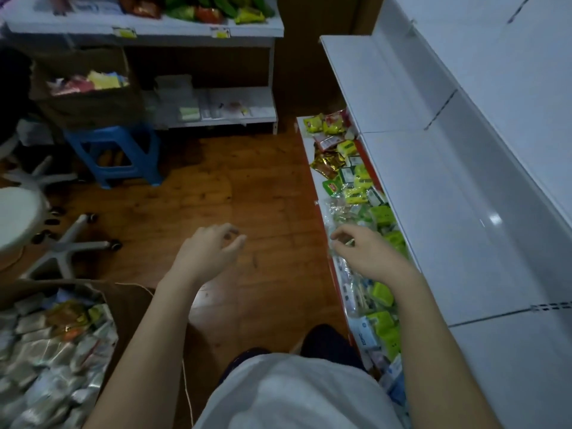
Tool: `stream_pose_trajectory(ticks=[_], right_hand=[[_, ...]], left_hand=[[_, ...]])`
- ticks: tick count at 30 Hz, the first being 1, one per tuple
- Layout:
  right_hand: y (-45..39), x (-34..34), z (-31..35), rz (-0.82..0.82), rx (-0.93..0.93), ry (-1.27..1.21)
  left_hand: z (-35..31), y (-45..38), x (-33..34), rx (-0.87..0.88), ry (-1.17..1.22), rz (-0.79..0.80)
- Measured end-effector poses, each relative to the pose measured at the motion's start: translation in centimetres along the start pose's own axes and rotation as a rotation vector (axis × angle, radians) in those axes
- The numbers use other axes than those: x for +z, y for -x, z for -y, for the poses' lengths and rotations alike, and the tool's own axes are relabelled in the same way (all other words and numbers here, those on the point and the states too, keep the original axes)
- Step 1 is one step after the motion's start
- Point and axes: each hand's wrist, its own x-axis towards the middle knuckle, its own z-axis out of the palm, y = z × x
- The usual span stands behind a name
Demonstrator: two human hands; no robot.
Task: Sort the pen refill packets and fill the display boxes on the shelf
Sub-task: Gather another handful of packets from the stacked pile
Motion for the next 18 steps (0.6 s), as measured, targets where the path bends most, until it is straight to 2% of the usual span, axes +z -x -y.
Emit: stream_pose_trajectory(ticks=[8,12,16,18], right_hand=[[-12.0,-3.6,2.4,0.179,0.071,0.032],[-18.8,-7.9,6.0,0.182,0.002,0.026],[-25.1,-11.7,9.0,0.057,-0.108,-0.056],[-28.0,-12.6,9.7,0.06,-0.086,-0.053]], left_hand=[[-0.3,-10.5,-3.2,-0.031,-0.016,0.229],[-2.2,-16.8,-8.0,-0.022,-0.044,0.138],[-3.4,-23.2,-13.1,0.003,0.022,-0.058],[-3.6,-26.1,-14.0,-0.001,0.037,-0.019]])
